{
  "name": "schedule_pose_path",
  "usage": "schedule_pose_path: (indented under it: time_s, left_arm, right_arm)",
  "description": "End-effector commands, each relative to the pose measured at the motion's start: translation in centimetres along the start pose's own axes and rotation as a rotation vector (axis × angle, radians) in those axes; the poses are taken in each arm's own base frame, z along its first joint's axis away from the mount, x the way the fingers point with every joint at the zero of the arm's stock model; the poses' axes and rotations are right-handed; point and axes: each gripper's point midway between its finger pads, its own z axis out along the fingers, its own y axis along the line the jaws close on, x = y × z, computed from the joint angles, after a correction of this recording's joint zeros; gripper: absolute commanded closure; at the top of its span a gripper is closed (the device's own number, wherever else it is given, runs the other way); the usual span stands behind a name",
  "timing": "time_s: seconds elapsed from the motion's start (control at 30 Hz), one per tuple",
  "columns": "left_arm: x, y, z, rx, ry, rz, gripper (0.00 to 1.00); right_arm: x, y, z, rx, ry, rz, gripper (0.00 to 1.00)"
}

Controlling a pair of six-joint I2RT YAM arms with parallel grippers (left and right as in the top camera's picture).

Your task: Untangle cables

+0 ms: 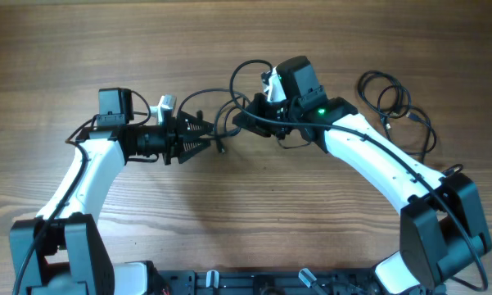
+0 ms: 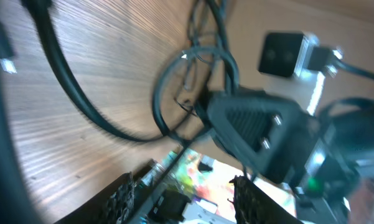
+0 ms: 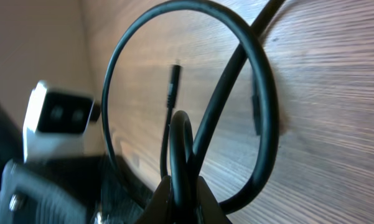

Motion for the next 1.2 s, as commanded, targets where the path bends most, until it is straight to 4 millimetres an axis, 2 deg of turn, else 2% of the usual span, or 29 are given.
schedule_pose_path:
  time_s: [0.0, 0.23, 0.4, 0.53, 0.67, 1.0, 1.17]
  left_arm:
    - [0.8, -1.2, -0.2, 0.069, 0.044, 0.015, 0.46]
    - [-0.9, 1.3, 0.1, -0.074, -0.065, -0.227, 0.60]
    - [-0.8, 1.1, 1.5, -0.099, -0.075, -0.385, 0.63]
    - [-0.6, -0.4, 3.5, -0.086, -0.059, -0.340, 0.64]
    - [-0.9, -0.1, 4.8, -0.131, -0.109, -0.374, 0.67]
    - [-2.6, 1.6, 4.8, -0.216, -0.255, -0.404, 0.75]
    - [-2.2, 1.4, 5.0, -0.203, -0.233, -0.419, 0.71]
  right_arm:
    - [-1.7, -1.7, 0.2, 0.078, -0.109, 0.214, 0.96]
    - [-1.1, -1.3, 0.7, 0.066, -0.105, 0.425, 0.96]
    - [-0.7, -1.0, 1.2, 0.075, -0.127, 0.499, 0.96]
    - [-0.2, -0.7, 1.6, 0.084, -0.138, 0.523, 0.96]
    - [0.2, -0.5, 1.9, 0.086, -0.134, 0.514, 0.96]
    - [0.3, -0.5, 1.9, 0.085, -0.128, 0.503, 0.96]
    - [0.1, -0.6, 1.9, 0.088, -0.141, 0.506, 0.96]
